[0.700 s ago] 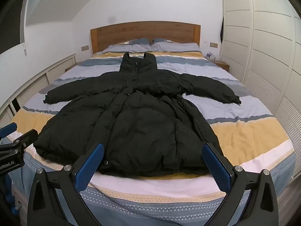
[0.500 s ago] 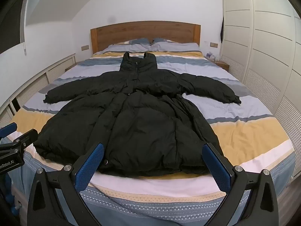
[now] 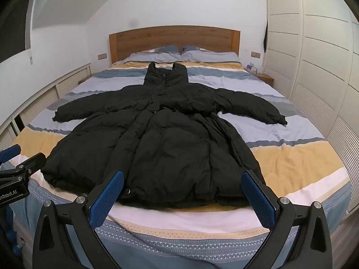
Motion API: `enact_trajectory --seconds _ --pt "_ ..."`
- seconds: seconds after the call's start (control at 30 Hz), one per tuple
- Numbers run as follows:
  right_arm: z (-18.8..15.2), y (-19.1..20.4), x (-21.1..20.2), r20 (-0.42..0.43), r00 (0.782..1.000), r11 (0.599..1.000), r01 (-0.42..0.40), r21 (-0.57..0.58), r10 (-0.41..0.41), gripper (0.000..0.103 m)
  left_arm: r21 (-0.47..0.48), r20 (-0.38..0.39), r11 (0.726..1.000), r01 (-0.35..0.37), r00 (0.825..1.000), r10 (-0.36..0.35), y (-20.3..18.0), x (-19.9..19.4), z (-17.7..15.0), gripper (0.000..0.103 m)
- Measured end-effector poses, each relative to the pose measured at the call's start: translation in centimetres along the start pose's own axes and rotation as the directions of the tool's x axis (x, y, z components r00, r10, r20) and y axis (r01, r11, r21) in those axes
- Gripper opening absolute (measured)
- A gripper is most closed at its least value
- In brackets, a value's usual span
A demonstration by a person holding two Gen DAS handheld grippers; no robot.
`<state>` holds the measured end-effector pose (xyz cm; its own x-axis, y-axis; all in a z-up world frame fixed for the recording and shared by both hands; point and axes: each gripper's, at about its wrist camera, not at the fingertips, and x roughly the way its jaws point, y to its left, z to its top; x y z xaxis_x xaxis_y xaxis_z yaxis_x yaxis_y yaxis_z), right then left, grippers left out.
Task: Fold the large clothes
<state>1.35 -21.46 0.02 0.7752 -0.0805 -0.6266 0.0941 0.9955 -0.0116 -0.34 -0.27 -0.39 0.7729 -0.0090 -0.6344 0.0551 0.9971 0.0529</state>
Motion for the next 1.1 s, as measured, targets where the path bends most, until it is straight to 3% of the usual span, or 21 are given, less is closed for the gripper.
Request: enact_trajectory --seconds 1.1 --pt "0.2 0.5 -0.9 0.024 0.999 0.999 0.033 -0.042 -0.032 0.102 0.004 0.041 1.000 0.008 0.999 -0.008 0.2 -1.6 0.3 0.100"
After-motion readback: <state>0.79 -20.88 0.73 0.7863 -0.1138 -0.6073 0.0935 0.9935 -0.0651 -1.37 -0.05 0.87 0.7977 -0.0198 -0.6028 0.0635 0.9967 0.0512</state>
